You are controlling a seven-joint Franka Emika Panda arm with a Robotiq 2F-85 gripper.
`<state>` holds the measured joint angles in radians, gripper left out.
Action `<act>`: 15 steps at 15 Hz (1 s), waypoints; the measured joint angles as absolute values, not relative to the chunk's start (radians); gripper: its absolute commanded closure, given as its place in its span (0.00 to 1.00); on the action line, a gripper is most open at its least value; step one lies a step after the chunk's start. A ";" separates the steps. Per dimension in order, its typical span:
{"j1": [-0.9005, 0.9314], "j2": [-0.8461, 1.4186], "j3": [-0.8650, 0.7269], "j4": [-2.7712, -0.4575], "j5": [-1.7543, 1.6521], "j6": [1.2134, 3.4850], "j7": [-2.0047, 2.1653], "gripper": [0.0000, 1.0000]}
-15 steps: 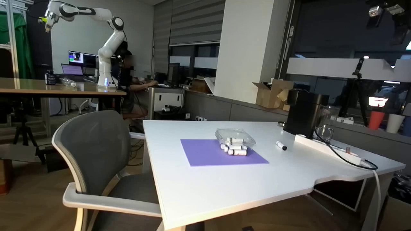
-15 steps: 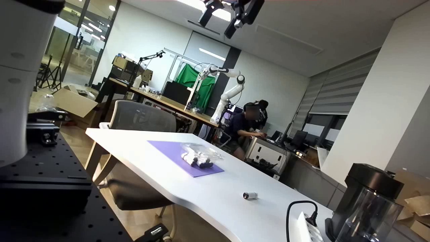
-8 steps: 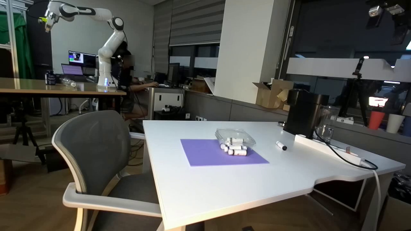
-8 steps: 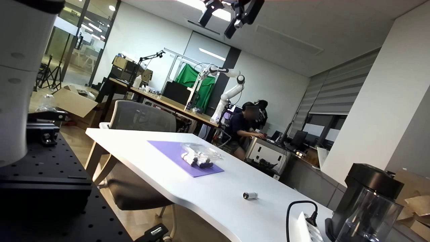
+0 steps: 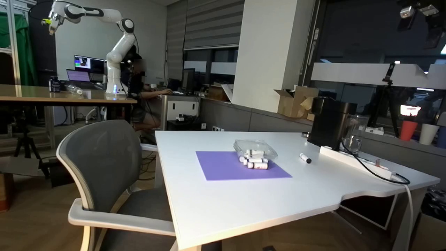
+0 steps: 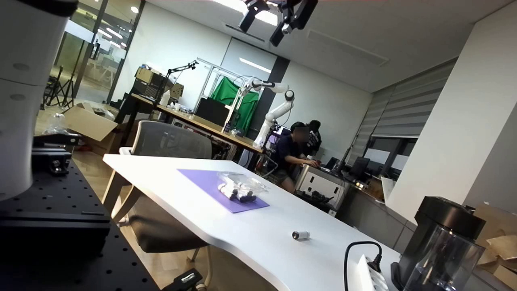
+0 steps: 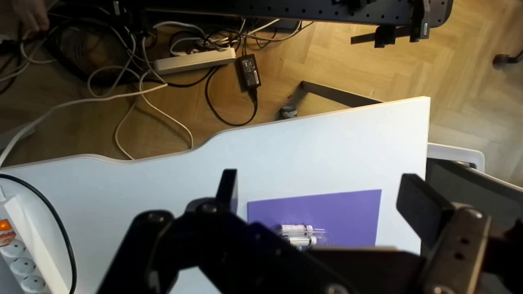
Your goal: Remove one object from the clear container and put back one object into the container then press down on the extension cable
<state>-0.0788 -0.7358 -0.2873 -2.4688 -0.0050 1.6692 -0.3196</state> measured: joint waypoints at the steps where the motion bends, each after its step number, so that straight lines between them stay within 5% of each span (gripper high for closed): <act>1: -0.079 -0.736 -0.287 -2.469 -0.005 1.669 -0.320 0.00; 8: -0.079 -0.655 -0.328 -2.454 0.046 1.832 -0.351 0.00; 15: 0.020 -0.244 -0.511 -2.291 0.277 2.061 -0.562 0.00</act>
